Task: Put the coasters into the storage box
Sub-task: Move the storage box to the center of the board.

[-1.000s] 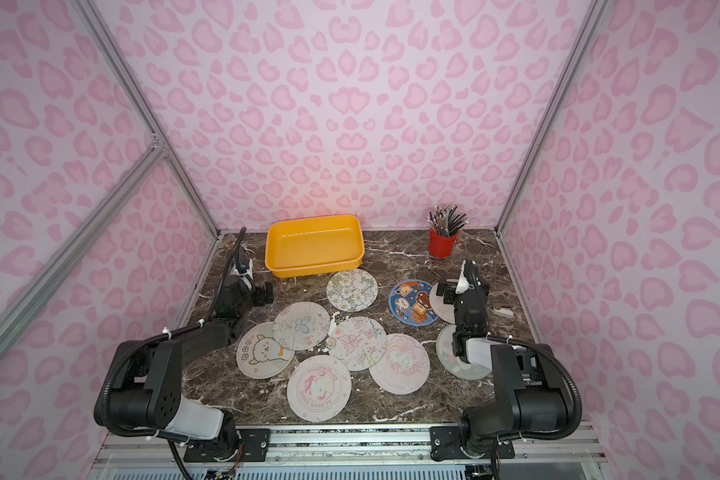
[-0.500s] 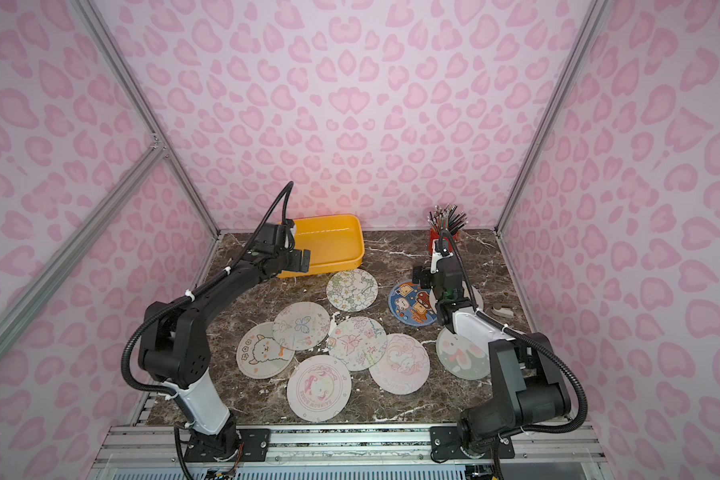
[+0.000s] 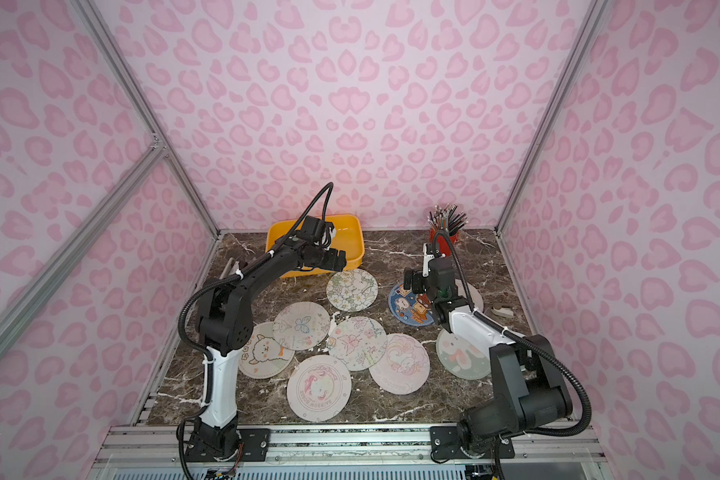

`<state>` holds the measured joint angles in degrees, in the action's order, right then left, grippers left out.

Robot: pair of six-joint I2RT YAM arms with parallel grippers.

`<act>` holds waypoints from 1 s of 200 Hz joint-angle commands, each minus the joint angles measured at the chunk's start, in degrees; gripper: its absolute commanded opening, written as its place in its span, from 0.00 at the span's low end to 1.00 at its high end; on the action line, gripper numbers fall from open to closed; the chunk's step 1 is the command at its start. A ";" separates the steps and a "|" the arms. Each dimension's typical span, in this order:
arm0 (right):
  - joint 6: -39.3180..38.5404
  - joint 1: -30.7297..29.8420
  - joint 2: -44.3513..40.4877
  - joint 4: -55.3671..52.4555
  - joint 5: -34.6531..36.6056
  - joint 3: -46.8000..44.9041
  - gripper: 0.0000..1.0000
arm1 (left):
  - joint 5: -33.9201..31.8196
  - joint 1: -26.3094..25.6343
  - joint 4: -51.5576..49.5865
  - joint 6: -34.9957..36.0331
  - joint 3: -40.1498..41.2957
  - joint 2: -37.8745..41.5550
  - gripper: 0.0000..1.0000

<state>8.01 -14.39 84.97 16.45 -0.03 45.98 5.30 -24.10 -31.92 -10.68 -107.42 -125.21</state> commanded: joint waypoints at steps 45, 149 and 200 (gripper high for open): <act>0.95 -0.46 -0.79 -1.07 -1.12 -0.56 0.99 | -3.17 1.04 -6.13 -6.06 -3.12 -2.49 0.92; 1.72 -0.85 -1.30 -1.29 -0.87 -0.89 0.99 | -8.82 9.84 -11.16 -13.64 -3.05 -1.61 0.90; 1.66 -1.12 -1.65 -1.32 -0.47 -1.20 0.99 | -11.47 11.16 -14.43 -15.81 -1.75 -0.62 0.88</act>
<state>9.45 -15.40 83.55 14.72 -1.15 45.21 -4.32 -13.41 -43.55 -24.71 -109.80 -126.82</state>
